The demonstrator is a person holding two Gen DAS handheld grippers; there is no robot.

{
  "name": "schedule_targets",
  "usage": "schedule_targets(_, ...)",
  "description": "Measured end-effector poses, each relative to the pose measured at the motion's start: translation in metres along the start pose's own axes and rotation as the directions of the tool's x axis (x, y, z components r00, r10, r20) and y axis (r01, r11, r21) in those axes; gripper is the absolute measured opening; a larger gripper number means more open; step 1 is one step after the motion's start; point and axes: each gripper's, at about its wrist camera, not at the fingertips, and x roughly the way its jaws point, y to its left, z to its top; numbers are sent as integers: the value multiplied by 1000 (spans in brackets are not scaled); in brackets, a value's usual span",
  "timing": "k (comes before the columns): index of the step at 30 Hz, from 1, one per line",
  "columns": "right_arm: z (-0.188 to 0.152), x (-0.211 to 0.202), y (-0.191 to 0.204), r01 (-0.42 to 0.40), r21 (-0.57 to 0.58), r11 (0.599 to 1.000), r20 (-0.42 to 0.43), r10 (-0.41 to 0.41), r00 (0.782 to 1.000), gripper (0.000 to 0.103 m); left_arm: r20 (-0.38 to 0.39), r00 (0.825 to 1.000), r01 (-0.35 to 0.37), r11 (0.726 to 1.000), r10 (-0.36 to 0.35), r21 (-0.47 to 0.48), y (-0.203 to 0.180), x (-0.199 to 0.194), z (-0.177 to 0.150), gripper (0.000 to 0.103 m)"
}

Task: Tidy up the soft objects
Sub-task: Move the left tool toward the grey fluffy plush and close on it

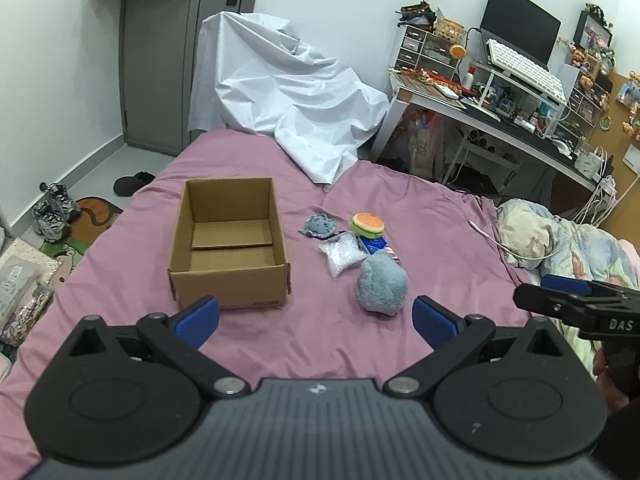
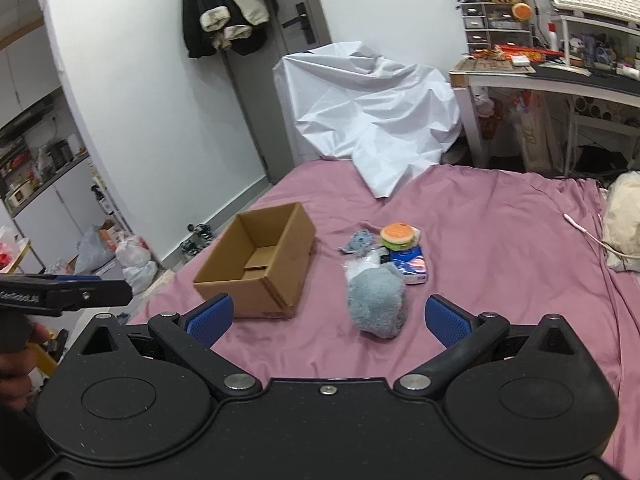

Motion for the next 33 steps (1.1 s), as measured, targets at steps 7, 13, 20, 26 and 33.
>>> schedule_targets(7, -6, 16, -19, 30, 32, 999, -12, -30, 999, 103, -10, 1000, 23, 1000, -23, 6, -5, 22, 2, 102)
schedule_targets(13, -7, 25, -33, 35, 57, 998, -4, -35, 999, 103, -8, 999, 51, 999, -51, 5, -7, 44, 7, 100)
schedule_targets(20, -11, 38, -49, 64, 63, 996, 39, -66, 997, 103, -10, 996, 85, 996, -86, -38, -13, 74, 12, 100)
schedule_targets(26, -12, 47, -64, 49, 106, 993, 95, -60, 994, 103, -19, 996, 91, 995, -92, -39, -20, 98, 15, 99)
schedule_targets(33, -8, 59, -79, 54, 143, 988, 130, -73, 989, 96, -24, 992, 124, 992, -125, -31, -29, 123, 21, 96)
